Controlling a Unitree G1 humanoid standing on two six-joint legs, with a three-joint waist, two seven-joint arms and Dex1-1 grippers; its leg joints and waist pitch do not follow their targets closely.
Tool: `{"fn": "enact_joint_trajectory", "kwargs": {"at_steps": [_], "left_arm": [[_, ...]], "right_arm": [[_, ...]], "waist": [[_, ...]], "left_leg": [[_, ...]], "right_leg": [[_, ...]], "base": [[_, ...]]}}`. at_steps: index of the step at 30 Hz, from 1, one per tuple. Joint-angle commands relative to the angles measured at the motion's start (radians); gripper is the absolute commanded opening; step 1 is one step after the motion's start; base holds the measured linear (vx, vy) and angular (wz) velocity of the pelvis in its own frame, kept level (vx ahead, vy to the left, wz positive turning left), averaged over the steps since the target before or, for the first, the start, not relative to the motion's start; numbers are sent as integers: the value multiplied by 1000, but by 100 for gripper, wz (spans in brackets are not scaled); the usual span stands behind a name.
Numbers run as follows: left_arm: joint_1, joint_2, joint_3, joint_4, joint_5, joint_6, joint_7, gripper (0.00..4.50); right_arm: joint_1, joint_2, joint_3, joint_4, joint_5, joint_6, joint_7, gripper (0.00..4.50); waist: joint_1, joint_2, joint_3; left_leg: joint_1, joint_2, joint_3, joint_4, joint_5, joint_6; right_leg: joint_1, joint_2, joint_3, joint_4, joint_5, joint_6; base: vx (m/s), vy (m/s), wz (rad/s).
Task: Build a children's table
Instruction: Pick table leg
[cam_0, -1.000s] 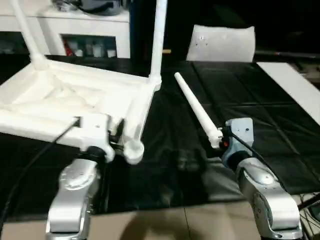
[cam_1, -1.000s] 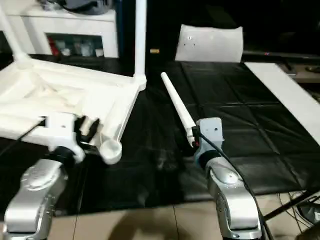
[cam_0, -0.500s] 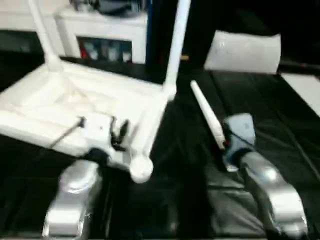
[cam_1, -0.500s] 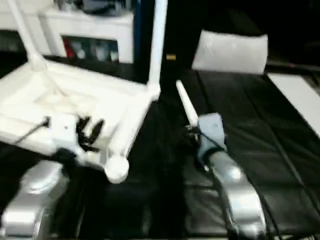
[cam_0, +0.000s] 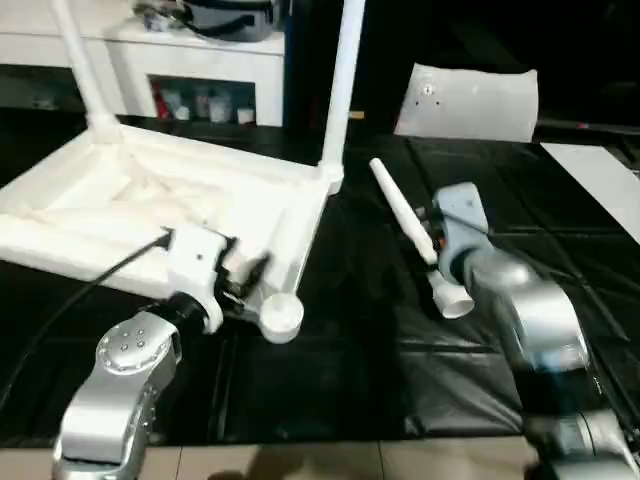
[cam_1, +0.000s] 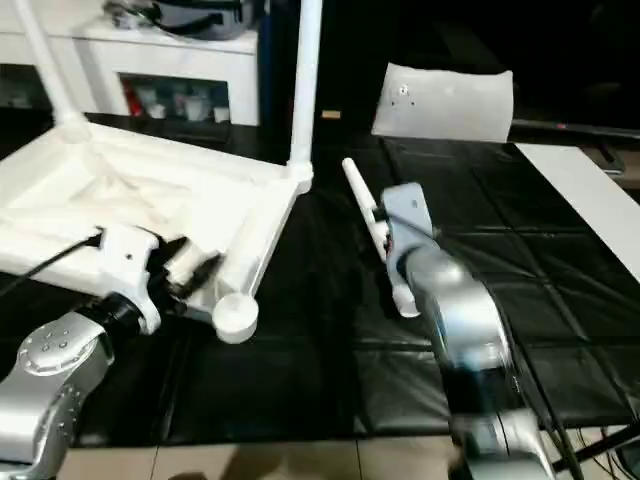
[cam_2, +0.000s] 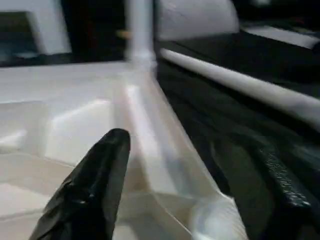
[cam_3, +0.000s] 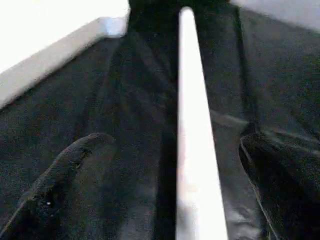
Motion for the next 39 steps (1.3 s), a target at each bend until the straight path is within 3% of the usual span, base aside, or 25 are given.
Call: {"fn": "enact_joint_trajectory", "kwargs": {"at_steps": [1,2,3,5,6,7,9,10,11,13,14,15,16,20,23,25,26,31,39], "left_arm": [[-17,14,-11,-38,-23,27,-38,347],[-23,42,-13,-57,-56,58,-75,347],[-26,63,-14,-72,-86,83,-102,347],[-29,78,-14,-84,-109,103,-124,347],[-28,86,-14,-91,-123,115,-138,347],[-23,103,-19,-111,-149,137,-165,347],[-15,125,-27,-134,-177,166,-192,347],[-14,131,-31,-140,-181,172,-197,347],[-12,139,-36,-147,-186,180,-204,347],[-10,145,-40,-155,-195,191,-211,347],[-10,147,-40,-156,-200,194,-211,354],[-12,148,-42,-157,-203,196,-207,356],[-13,149,-43,-157,-204,198,-204,356],[-15,154,-41,-157,-214,208,-202,356],[-19,164,-42,-158,-223,215,-202,356],[-24,168,-45,-149,-221,211,-205,356],[-27,170,-48,-144,-221,210,-205,356],[-34,177,-55,-137,-229,209,-205,356],[-30,190,-57,-139,-234,213,-204,356]], "right_arm": [[-29,-12,-21,66,-6,-26,2,450],[-79,-16,-26,163,0,-57,17,450],[-117,-20,-25,243,3,-77,35,450],[-148,-24,-22,311,1,-94,49,450],[-165,-25,-22,351,-1,-106,53,450],[-196,-29,-14,430,-15,-138,54,450],[-228,-30,-12,515,-22,-164,49,450],[-235,-29,-11,535,-24,-168,50,450],[-245,-29,-9,563,-26,-174,51,450],[-261,-22,-27,610,-12,-169,51,450],[-269,-19,-33,633,-7,-172,52,432],[-283,-17,-43,668,-3,-179,46,421],[-292,-17,-48,692,-1,-185,42,421],[-329,-14,-62,771,4,-164,29,379],[-353,-16,-73,813,8,-168,30,358],[-364,-18,-79,832,12,-165,37,339],[-373,-20,-83,849,13,-166,39,330],[-401,-26,-94,910,22,-157,58,285],[-406,-26,-97,938,18,-151,69,233]], "waist": [[3,17,-40],[3,16,-42],[0,15,-47],[3,17,-60],[3,19,-61],[3,20,-61],[6,16,-68],[4,11,-65],[6,15,-63],[7,12,-60],[7,12,-58],[6,3,-58],[7,7,-58],[5,8,-54],[6,8,-56],[7,17,-58],[6,13,-59],[7,14,-63],[7,13,-59]], "left_leg": [[16,51,-3,-75,-241,-56],[15,51,-2,-74,-231,-54],[4,46,-1,-75,-205,-51],[-3,46,3,-66,-132,-46],[-8,44,6,-63,-86,-43],[-10,44,9,-62,-75,-38],[-13,42,12,-56,-41,-29],[-16,42,16,-56,-31,-19],[-16,44,18,-57,-41,-19],[-14,46,21,-58,-73,-21],[-14,46,23,-59,-91,-25],[-14,47,25,-60,-97,-25],[-12,48,24,-60,-109,-27],[-11,49,28,-61,-142,-41],[-12,49,29,-60,-132,-44],[-12,49,29,-59,-120,-45],[-14,48,29,-58,-111,-43],[-17,48,31,-55,-79,-33],[-14,50,33,-57,-111,-41]], "right_leg": [[-6,-108,61,-108,-226,-137],[-6,-109,60,-103,-203,-146],[3,-107,55,-95,-168,-159],[7,-103,55,-82,-50,-165],[2,-95,54,-71,61,-175],[3,-94,54,-69,114,-177],[5,-92,54,-62,176,-186],[3,-89,54,-62,200,-191],[1,-91,54,-62,185,-192],[0,-93,56,-66,136,-189],[-1,-94,57,-69,101,-185],[-1,-94,58,-72,87,-182],[-2,-96,59,-71,54,-181],[-10,-95,61,-78,-29,-167],[-11,-93,61,-77,-20,-164],[-12,-92,61,-73,15,-164],[-10,-90,61,-71,36,-166],[-7,-90,60,-65,107,-179],[-12,-89,61,-69,55,-177]], "base": [[0,0,0],[0,0,0],[0,0,0],[0,0,0],[0,0,0],[0,0,0],[0,0,0],[0,0,0],[0,0,0],[0,0,0],[0,0,0],[0,0,0],[0,0,0],[0,0,0],[0,0,0],[0,0,0],[0,0,0],[0,0,0],[0,0,0]]}}
